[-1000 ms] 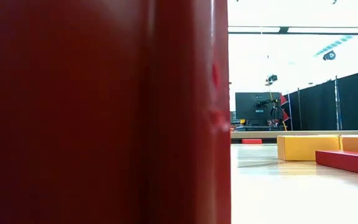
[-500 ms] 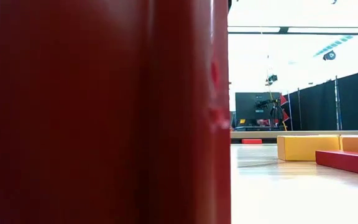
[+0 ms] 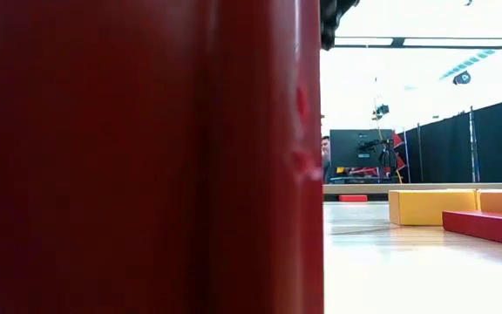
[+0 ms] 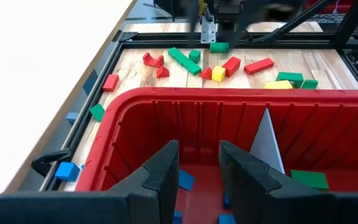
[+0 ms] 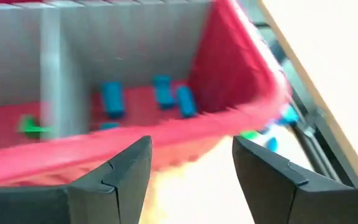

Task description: Sort blocks

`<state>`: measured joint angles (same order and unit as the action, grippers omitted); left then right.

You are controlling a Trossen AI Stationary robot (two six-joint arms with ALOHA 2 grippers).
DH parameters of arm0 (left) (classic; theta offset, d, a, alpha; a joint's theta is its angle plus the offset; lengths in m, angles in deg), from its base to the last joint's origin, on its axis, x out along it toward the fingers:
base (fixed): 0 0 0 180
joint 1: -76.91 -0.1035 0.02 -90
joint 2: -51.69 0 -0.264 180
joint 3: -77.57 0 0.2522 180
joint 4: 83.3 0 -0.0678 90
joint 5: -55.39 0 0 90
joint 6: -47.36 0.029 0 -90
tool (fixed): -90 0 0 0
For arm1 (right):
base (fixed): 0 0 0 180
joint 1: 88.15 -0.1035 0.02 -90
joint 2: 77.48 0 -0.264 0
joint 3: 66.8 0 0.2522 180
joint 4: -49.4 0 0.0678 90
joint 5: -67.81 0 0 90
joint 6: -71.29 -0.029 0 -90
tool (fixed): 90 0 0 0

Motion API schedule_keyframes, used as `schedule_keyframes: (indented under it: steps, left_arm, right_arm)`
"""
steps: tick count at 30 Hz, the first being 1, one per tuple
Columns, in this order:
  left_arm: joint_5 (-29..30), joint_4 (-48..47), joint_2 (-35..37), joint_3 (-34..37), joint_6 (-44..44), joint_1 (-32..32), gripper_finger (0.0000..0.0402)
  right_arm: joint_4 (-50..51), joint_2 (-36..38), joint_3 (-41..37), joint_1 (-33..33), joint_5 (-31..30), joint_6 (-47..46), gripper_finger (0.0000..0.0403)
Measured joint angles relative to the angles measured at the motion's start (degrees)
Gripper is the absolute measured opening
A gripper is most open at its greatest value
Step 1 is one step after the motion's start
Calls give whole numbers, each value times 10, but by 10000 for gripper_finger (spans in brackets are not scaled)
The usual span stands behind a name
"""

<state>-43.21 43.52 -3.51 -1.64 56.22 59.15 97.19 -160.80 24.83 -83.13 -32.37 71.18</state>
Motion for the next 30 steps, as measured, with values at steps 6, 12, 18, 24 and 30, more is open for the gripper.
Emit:
schedule_keyframes:
  steps: [6, 12, 18, 24, 30]
  left_arm:
    - [0, 0, 0, 0, 11, 0, 103]
    - [0, 0, 0, 0, 10, 0, 103]
    - [0, 0, 0, 0, 6, 0, 103]
    - [0, 4, 0, 0, 5, 0, 103]
    - [0, 5, 0, 0, -11, 0, 103]
  right_arm:
    - [0, -1, -44, 130, 14, 8, 205]
    - [-86, -8, -115, 291, 142, -13, 206]
    - [-169, -62, -160, 409, 201, -50, 204]
    - [-186, -154, -137, 432, 227, -37, 208]
    - [-192, -242, -75, 429, 221, -22, 204]
